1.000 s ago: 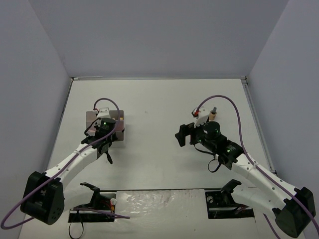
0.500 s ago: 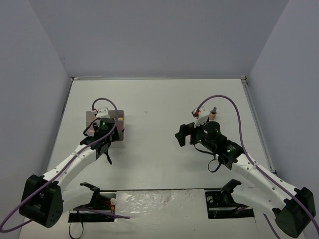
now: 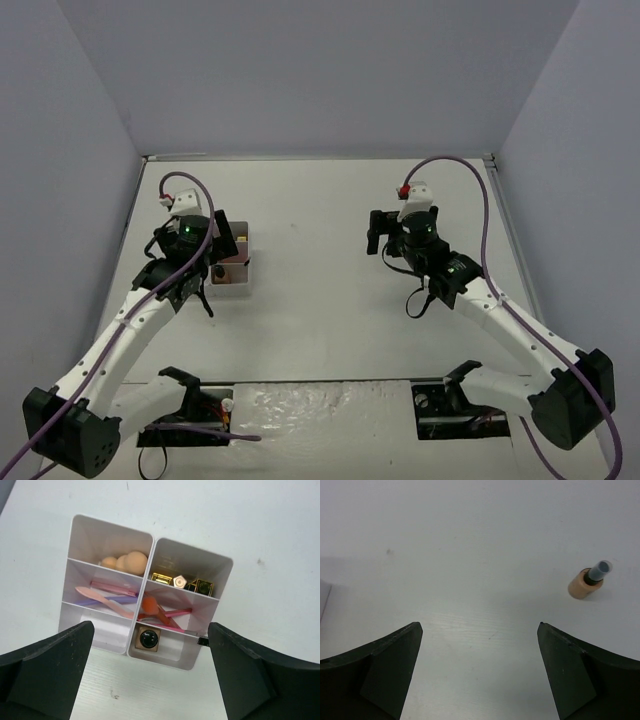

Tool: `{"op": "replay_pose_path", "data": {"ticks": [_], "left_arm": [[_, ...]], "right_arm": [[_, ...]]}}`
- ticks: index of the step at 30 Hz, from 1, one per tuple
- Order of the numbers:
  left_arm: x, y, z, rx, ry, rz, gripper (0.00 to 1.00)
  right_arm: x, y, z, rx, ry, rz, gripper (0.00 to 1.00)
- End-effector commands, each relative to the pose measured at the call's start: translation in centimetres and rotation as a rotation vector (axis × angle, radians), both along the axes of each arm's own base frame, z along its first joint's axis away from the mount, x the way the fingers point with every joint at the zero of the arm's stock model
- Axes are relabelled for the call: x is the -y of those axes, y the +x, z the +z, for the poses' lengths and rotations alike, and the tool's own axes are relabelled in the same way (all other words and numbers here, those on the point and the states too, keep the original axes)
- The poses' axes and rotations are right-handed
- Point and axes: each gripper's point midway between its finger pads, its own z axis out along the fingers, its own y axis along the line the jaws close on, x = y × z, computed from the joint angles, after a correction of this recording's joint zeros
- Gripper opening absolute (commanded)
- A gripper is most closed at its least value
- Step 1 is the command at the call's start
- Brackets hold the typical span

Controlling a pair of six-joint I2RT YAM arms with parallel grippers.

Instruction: Organize the makeup

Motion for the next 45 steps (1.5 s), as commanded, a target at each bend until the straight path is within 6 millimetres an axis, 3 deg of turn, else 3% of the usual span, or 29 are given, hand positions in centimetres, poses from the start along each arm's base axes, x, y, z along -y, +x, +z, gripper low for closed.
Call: {"op": "replay_pose_path", "data": {"ticks": [1, 5, 8, 9, 15, 20, 27, 35, 45], "left_arm": [[-0.9, -0.8, 3.2, 0.015, 0.062, -0.031, 0.97], [-0.7, -1.2, 3.6, 0.037, 0.080, -0.095, 0.97], [-0.4, -1.8, 3.3, 0.062, 0.089, -0.147, 0.97], [-0.3, -2.0, 2.9, 0.063, 0.095, -0.168, 0.97], [-0.4, -2.8, 1.3, 0.073, 0.124, -0.214, 0.97], [-0.5, -2.7, 0.6, 0.094, 0.131, -0.210, 0.97], [-1.1, -2.4, 0.6, 0.091, 0.159, -0.190, 0.97], [-1.0, -2.2, 0.5, 0.096, 0.142, -0.194, 0.97], [-1.0, -2.3, 0.5, 0.096, 0.136, -0.193, 0.97]], "right_arm": [[5.4, 4.2, 1.6, 0.009, 0.005, -0.219, 0.96], [9.1, 6.4, 0.8, -0.029, 0.002, -0.329, 0.96], [11.5, 8.5, -1.9, -0.105, 0.026, -0.397, 0.94], [12.4, 9.1, -1.8, -0.105, 0.041, -0.423, 0.93], [13.7, 13.2, -4.3, -0.139, 0.026, -0.451, 0.85], [14.2, 14.7, -8.3, -0.218, -0.013, -0.440, 0.83], [14.0, 14.4, -11.8, -0.293, -0.043, -0.406, 0.84], [14.0, 13.9, -13.1, -0.318, -0.068, -0.380, 0.79], [13.7, 12.7, -14.3, -0.342, -0.070, -0.359, 0.52]]}}
